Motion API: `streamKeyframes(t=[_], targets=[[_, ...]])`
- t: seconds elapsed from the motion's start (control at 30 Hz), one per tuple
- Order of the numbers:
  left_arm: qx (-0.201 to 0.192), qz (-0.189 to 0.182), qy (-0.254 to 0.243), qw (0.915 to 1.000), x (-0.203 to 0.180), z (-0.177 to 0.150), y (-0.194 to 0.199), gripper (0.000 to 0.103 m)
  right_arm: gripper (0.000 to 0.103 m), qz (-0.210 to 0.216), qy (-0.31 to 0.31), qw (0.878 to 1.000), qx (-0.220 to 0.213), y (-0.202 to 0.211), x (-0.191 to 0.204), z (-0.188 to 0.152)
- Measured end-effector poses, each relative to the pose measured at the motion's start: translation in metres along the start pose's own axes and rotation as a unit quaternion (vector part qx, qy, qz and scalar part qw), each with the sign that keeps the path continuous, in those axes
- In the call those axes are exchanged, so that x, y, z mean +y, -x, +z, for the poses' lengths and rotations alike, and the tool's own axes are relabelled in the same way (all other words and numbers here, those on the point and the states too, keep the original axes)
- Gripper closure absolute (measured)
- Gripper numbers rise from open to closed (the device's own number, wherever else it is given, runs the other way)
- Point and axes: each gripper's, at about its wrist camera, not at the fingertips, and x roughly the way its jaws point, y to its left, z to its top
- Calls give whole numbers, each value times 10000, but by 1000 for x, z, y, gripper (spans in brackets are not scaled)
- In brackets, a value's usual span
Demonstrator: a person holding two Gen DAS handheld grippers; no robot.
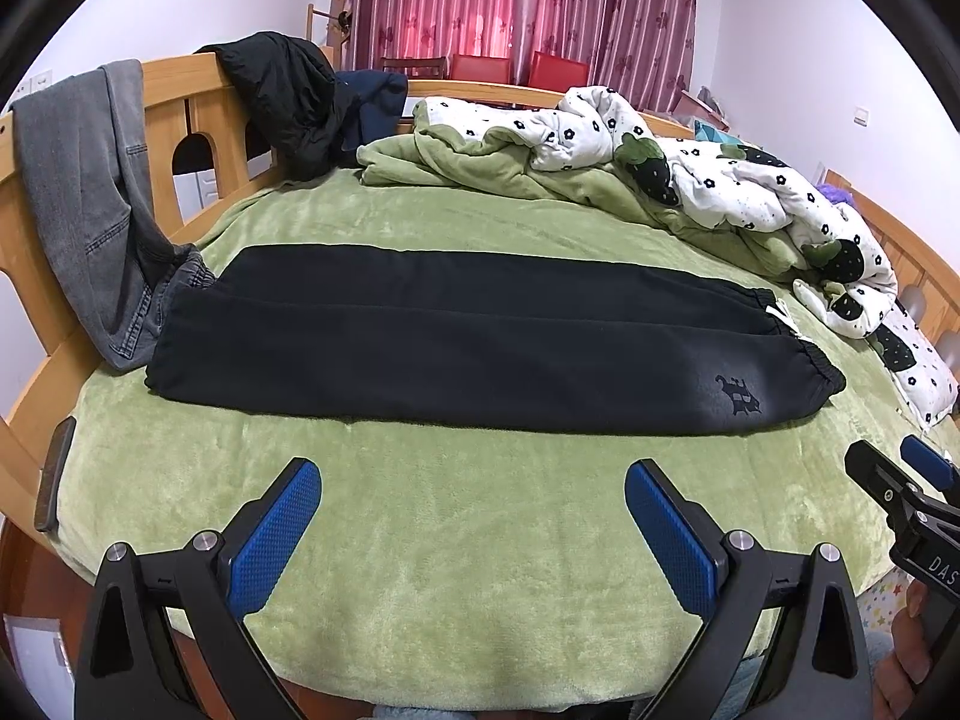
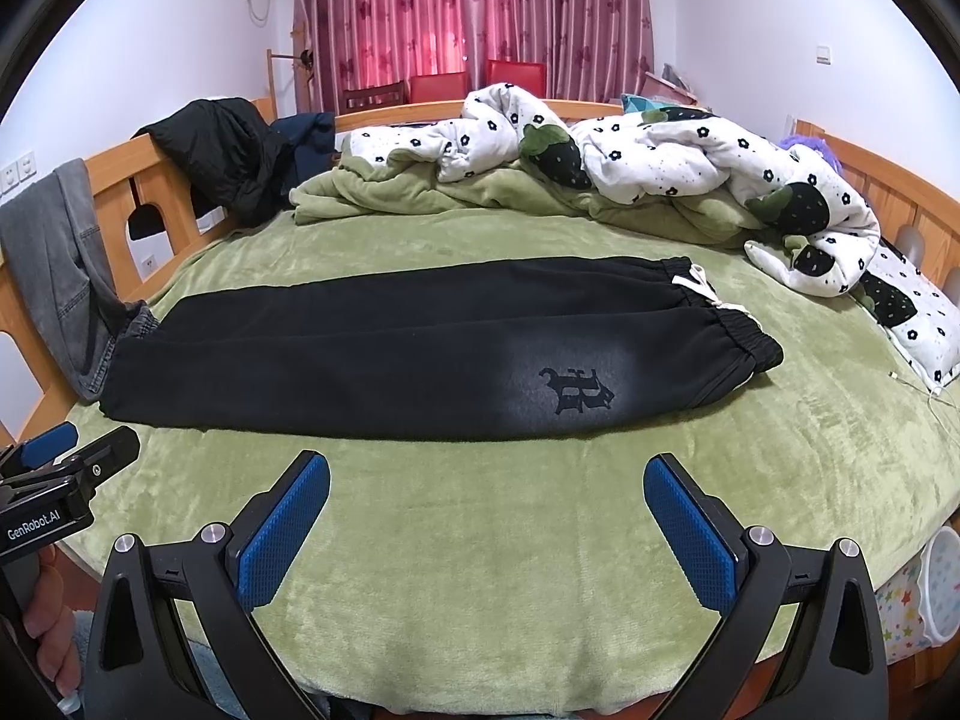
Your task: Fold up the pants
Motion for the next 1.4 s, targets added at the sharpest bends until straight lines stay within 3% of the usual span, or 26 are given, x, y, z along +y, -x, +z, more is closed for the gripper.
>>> streamKeyframes(t=[1.4], targets=[[5, -107, 116, 9999, -9, -5, 1, 1, 0, 7, 13, 10000, 23, -1, 5, -1]])
